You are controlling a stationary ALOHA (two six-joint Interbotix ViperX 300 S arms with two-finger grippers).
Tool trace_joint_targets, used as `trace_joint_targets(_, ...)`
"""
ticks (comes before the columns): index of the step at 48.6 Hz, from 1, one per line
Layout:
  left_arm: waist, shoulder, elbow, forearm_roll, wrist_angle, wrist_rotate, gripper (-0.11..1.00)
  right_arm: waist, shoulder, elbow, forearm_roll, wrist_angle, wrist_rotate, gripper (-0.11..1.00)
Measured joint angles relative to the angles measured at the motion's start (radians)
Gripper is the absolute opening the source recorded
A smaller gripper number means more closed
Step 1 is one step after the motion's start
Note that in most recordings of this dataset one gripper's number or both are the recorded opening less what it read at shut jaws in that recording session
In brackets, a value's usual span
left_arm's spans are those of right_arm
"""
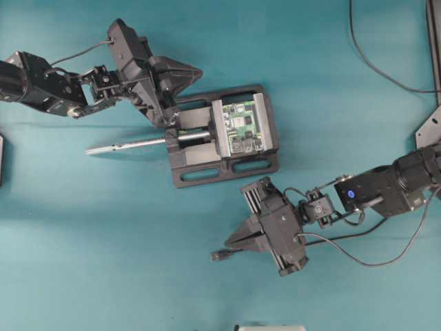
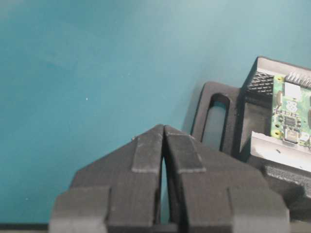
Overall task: Insert the USB into the fixed PCB.
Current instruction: 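Retract the empty left gripper away from the vise to the left side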
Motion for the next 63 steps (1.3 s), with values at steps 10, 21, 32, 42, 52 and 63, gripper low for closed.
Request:
trace_joint_targets(10, -0.025, -0.133, 0.064, 0.049, 0.115, 0.008, -0.01, 0.002, 0.0, -0.002, -0.002, 0.023, 0.003, 0.0)
trace_joint_targets(21, -0.041, -0.402, 0.155, 0.051, 0.4, 0.011, 0.17, 0.002, -0.009, -0.034, 0.0, 0.144, 0.003, 0.0)
trace_joint_targets(32, -0.057, -0.706, 0.295, 0.052, 0.583, 0.011, 0.81, 0.008, -0.011, -0.069, -0.002, 0.219, 0.014, 0.26)
trace_joint_targets(42, -0.11, -1.028, 0.448, 0.052, 0.595, 0.008, 0.98, 0.009, -0.011, -0.086, 0.005, 0.222, 0.092, 0.57)
trace_joint_targets(52, -0.112, -1.431, 0.617, 0.051, 0.681, 0.006, 0.98, 0.015, -0.009, -0.086, 0.014, 0.215, 0.127, 0.55)
trace_joint_targets(63, -0.114, -1.572, 0.683, 0.052, 0.836, 0.005, 0.98, 0.032, 0.012, -0.083, 0.071, 0.192, 0.13, 0.55)
